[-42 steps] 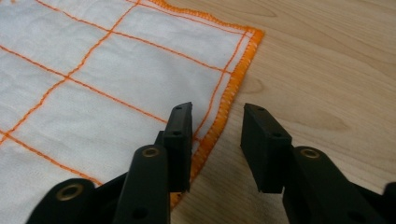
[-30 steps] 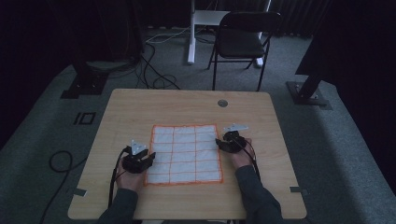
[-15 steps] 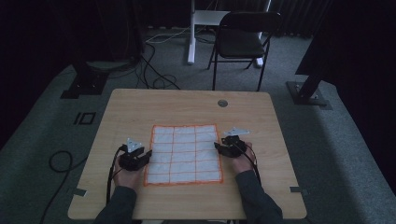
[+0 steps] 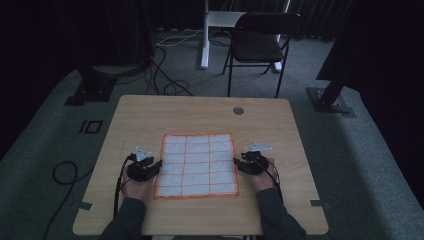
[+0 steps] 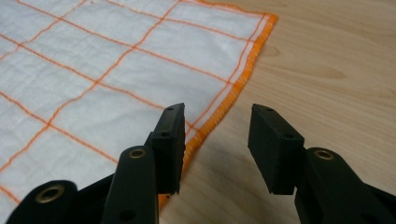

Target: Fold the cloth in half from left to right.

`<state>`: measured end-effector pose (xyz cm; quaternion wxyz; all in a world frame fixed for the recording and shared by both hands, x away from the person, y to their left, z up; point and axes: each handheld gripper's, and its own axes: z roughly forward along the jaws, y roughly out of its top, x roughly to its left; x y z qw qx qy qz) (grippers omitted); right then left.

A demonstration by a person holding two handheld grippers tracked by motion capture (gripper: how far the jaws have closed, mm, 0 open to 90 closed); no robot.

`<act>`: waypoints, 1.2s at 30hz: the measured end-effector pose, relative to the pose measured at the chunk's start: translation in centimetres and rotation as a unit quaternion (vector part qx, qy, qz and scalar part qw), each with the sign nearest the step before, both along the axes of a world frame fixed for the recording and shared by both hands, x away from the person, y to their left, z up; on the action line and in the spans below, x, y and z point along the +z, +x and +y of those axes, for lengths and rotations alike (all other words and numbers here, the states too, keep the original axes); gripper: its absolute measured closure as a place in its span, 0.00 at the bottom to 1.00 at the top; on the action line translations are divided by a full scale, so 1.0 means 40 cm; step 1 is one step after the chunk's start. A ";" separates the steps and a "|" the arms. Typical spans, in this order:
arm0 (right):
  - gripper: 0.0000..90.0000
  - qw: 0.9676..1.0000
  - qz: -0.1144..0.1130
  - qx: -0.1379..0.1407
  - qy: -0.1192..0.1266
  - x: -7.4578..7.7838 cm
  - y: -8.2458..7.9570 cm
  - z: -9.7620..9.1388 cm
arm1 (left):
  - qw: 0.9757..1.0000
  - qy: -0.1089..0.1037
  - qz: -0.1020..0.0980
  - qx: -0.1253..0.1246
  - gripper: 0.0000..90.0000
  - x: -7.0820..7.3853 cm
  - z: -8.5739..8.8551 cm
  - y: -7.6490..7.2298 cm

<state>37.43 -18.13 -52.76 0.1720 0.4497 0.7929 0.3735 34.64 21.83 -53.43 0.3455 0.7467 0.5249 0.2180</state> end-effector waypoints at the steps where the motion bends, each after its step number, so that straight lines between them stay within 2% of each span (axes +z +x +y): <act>1: 0.62 1.000 0.000 0.001 -0.001 -0.001 -0.002 -0.002 | 1.000 0.001 0.002 0.003 0.66 -0.002 -0.001 0.002; 5: 0.62 1.000 0.005 -0.003 -0.001 -0.011 -0.009 -0.009 | 1.000 -0.001 0.007 0.002 0.66 -0.005 -0.004 0.008; 10: 0.62 1.000 0.007 -0.004 -0.002 -0.019 -0.013 -0.012 | 1.000 0.012 0.016 -0.008 0.66 -0.012 -0.020 0.015; 13: 0.62 1.000 0.007 -0.006 -0.001 -0.020 -0.014 -0.013 | 1.000 0.009 0.013 -0.006 0.66 -0.014 -0.022 0.014; 17: 0.62 1.000 0.007 -0.006 -0.008 -0.026 -0.016 -0.014 | 1.000 0.013 0.010 -0.006 0.75 -0.015 -0.035 0.003; 23: 0.62 1.000 0.008 -0.003 -0.005 -0.027 -0.018 -0.009 | 1.000 0.000 0.019 -0.024 0.94 -0.013 -0.037 0.004; 27: 0.62 1.000 0.008 -0.005 -0.003 -0.027 -0.018 -0.012 | 0.999 -0.004 0.027 -0.027 0.97 -0.011 -0.023 0.014; 30: 0.62 1.000 0.008 -0.006 -0.002 -0.026 -0.018 -0.014 | 0.999 0.000 0.026 -0.025 0.98 -0.010 -0.017 0.020; 36: 0.62 1.000 0.008 -0.005 -0.001 -0.026 -0.019 -0.013 | 1.000 0.005 0.025 -0.010 0.98 -0.009 -0.004 0.040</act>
